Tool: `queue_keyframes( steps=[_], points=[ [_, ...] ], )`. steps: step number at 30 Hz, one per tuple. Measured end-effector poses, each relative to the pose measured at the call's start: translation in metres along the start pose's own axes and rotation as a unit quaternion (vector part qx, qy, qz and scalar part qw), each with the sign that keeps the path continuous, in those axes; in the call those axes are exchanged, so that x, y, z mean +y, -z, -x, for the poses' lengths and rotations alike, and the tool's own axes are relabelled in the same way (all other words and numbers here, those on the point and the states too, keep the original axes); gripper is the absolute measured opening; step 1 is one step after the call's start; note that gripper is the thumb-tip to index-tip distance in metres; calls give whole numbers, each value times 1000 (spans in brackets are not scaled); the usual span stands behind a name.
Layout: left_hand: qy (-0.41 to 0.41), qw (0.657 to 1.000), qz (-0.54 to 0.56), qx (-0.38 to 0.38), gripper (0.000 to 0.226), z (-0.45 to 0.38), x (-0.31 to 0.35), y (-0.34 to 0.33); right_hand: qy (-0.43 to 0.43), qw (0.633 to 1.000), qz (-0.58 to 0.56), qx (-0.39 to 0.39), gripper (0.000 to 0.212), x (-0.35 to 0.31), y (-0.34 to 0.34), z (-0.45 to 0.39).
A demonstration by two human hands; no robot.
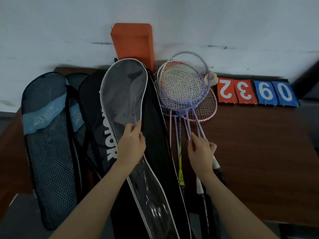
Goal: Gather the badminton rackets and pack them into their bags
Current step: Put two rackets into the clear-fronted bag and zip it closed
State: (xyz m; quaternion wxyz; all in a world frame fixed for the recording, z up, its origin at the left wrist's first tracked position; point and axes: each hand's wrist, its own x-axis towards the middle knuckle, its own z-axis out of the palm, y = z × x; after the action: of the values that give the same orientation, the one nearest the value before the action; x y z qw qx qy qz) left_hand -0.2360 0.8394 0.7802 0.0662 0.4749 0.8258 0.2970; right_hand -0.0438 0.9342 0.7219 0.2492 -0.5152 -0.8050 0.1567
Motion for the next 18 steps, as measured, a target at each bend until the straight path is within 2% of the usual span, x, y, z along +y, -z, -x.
queue_keyframes(
  steps=[3, 9, 18],
  points=[
    [2, 1000, 13, -4, 42, -1, 1, -3, -11, 999, -14, 31, 26, 7, 13, -11],
    [6, 1000, 21, -5, 42, -3, 4, -9, -17, 997, -77, 16, 26, 20, 35, -34],
    [9, 999, 45, -15, 43, -5, 6, -15, 20, 998, 37, -36, 24, 35, 10, -34]
  ],
)
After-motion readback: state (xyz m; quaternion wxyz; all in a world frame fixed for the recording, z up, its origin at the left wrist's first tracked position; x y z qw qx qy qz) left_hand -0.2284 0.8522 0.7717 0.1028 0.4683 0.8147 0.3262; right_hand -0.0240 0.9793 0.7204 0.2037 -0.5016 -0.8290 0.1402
